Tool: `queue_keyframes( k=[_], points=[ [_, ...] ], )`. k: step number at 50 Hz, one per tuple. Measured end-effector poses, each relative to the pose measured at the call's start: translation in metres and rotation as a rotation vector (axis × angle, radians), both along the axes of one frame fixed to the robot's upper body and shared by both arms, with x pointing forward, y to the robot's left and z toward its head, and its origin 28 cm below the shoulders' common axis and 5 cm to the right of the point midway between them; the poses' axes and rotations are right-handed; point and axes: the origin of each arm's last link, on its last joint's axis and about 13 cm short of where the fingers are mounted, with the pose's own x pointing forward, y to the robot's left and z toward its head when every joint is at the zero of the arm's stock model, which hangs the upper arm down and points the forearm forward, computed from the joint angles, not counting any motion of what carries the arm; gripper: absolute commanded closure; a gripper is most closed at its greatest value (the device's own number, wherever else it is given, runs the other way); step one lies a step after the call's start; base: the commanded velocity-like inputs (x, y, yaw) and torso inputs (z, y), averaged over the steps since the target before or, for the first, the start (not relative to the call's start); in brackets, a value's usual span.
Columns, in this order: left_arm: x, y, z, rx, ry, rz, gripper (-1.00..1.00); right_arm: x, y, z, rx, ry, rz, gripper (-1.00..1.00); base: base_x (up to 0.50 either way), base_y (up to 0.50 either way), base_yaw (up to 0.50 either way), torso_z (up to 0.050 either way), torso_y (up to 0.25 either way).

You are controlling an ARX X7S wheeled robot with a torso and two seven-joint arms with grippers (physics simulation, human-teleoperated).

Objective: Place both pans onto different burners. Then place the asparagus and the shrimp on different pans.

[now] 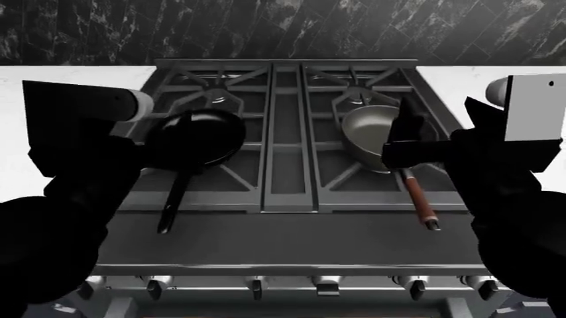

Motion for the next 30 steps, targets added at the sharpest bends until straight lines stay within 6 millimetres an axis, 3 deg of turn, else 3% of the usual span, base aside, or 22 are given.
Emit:
queue_keyframes(
  k=[9, 18, 30],
  points=[
    [-0.002, 0.002, -0.005, -0.021, -0.019, 0.008, -1.00, 0.001, 0.003, -0.005, -0.024, 0.008, -0.006, -1.00, -0.50, 0.00, 0.00, 0.000, 0.000],
    [-0.003, 0.003, -0.009, -0.033, -0.022, 0.013, -1.00, 0.001, 0.003, -0.008, -0.007, 0.000, -0.001, -1.00, -0.02, 0.00, 0.00, 0.000, 0.000],
    [-0.003, 0.003, -0.011, -0.039, -0.024, 0.017, -1.00, 0.001, 0.002, -0.008, 0.041, -0.002, 0.011, -1.00, 0.00, -0.45, 0.00, 0.000, 0.000]
  ],
)
